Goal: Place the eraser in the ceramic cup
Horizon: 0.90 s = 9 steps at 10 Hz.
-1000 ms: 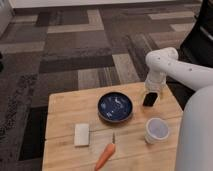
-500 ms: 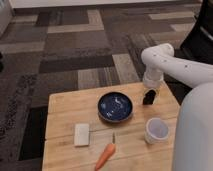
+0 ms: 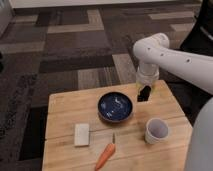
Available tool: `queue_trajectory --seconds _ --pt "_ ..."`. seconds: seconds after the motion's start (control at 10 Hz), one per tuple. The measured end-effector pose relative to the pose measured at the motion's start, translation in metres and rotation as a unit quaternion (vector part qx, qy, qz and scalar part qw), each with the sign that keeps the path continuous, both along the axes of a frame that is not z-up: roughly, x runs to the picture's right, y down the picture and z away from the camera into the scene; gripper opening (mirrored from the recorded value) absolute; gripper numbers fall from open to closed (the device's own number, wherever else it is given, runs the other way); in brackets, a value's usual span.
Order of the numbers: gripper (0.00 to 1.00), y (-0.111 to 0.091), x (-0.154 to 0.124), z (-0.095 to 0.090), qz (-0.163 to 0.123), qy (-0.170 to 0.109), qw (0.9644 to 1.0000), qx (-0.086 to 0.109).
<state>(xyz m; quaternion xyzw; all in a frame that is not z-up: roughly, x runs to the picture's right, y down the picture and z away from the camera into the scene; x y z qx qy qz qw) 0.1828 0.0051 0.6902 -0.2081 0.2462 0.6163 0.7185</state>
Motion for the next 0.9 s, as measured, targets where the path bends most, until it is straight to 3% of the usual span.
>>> queue_trajectory --seconds 0.7,0.8,0.9 --pt "0.0 0.0 -0.001 0.0 0.0 -0.001 1.0 0.001" --pt "0.0 -0.001 -0.002 -0.002 -0.002 -0.003 1.0 0.005" --pt "0.0 -0.003 -0.007 -0.016 -0.007 -0.007 0.9998 0.019"
